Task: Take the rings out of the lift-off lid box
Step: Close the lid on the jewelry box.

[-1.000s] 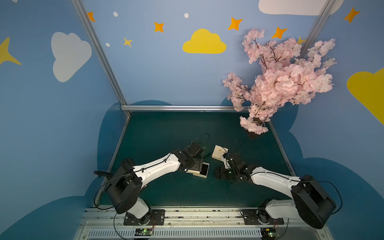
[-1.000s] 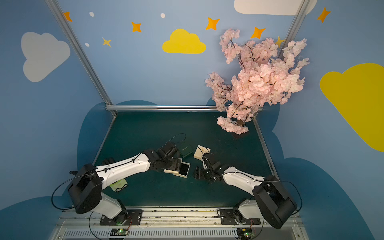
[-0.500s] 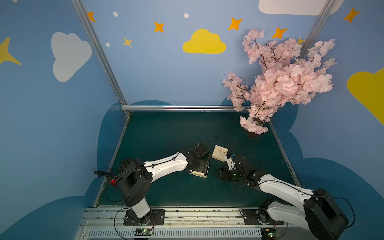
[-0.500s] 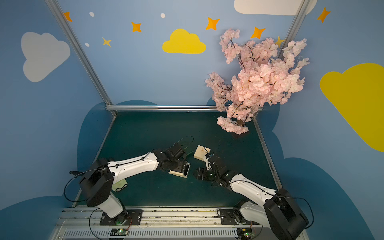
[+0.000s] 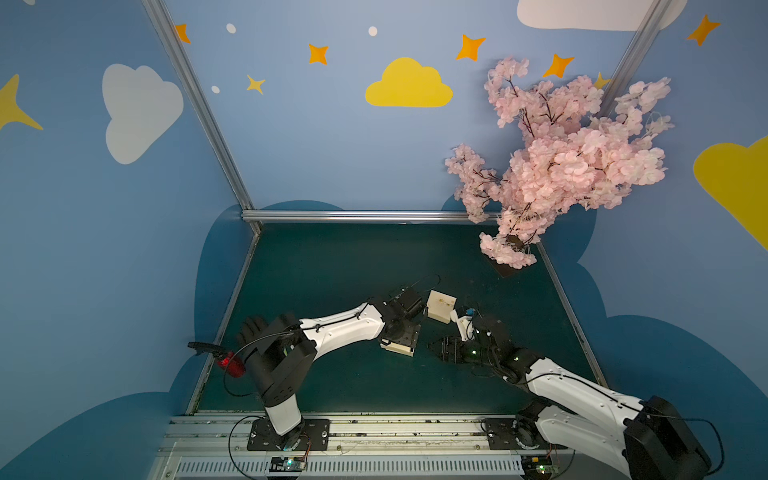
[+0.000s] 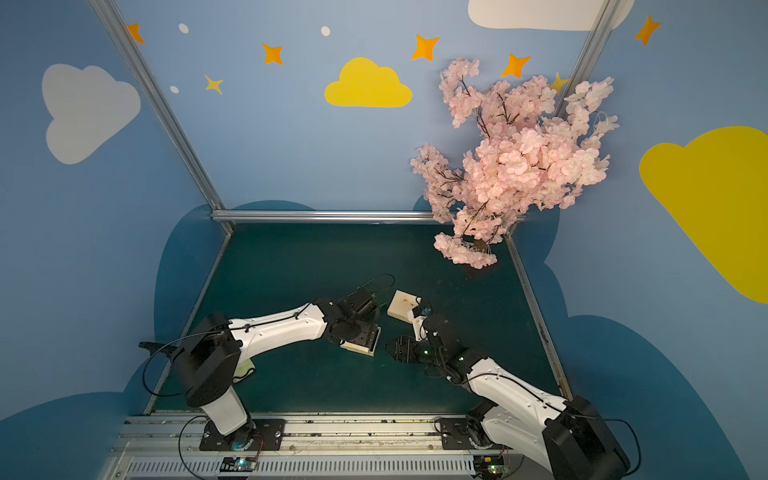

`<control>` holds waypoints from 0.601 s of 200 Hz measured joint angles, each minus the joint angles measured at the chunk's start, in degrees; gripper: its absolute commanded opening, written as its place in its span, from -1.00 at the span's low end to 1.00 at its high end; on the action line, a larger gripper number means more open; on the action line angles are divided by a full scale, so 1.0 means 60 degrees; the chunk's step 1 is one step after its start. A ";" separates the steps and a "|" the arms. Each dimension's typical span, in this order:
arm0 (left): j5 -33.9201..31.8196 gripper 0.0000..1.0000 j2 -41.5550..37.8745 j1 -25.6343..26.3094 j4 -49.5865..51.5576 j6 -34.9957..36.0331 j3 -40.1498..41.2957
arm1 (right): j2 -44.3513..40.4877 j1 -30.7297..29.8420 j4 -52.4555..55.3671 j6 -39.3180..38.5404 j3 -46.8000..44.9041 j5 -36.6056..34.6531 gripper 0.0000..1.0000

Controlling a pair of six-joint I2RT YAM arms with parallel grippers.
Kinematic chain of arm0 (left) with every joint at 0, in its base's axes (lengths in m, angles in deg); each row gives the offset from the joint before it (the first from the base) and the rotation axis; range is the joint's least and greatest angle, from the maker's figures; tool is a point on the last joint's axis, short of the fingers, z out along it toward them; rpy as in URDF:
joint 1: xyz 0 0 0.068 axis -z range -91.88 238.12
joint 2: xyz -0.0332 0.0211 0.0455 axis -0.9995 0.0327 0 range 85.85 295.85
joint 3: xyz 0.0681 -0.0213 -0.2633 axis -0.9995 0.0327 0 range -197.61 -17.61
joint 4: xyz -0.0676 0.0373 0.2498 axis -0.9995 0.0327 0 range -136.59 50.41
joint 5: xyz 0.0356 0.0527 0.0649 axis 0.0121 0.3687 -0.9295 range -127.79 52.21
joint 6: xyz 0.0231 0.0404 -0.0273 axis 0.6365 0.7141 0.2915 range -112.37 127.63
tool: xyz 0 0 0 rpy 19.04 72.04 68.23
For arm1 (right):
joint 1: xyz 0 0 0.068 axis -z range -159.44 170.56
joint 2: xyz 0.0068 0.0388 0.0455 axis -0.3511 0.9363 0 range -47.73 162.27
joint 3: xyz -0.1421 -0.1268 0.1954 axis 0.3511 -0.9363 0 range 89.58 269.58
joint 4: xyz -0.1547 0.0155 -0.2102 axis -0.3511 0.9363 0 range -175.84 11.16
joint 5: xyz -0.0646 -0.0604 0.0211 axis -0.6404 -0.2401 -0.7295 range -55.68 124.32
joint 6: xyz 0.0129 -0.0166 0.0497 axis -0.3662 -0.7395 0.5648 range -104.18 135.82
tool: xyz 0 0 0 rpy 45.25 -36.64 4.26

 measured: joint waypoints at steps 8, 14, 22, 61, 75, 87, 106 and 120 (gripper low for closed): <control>-0.0004 0.67 0.0000 0.0004 0.0000 -0.0018 -0.0022 | -0.0011 0.0000 -0.0007 -0.0004 -0.0022 0.0000 0.61; 0.0000 0.67 0.0000 0.0011 0.0004 -0.0029 -0.0040 | -0.0018 0.0000 -0.0007 -0.0004 -0.0029 0.0000 0.61; 0.0000 0.67 0.0000 0.0015 0.0000 -0.0051 -0.0044 | -0.0022 0.0000 -0.0007 -0.0004 -0.0029 -0.0004 0.61; 0.0000 0.67 0.0182 0.0033 0.0018 -0.0124 -0.0178 | -0.0040 0.0000 -0.0007 -0.0007 -0.0029 -0.0007 0.61; 0.0004 0.67 0.0295 0.0058 0.0015 -0.0131 -0.0215 | -0.0040 0.0000 -0.0007 -0.0004 -0.0029 -0.0011 0.61; 0.0004 0.67 0.0364 0.0084 0.0018 -0.0131 -0.0215 | -0.0040 0.0000 -0.0007 -0.0007 -0.0029 -0.0011 0.61; 0.0004 0.67 0.0459 0.0102 0.0022 -0.0138 -0.0233 | -0.0040 0.0007 -0.0007 -0.0007 -0.0029 -0.0011 0.61; -0.0007 0.67 0.0510 0.0131 0.0029 -0.0153 -0.0277 | -0.0040 0.0011 -0.0007 -0.0007 -0.0029 -0.0011 0.61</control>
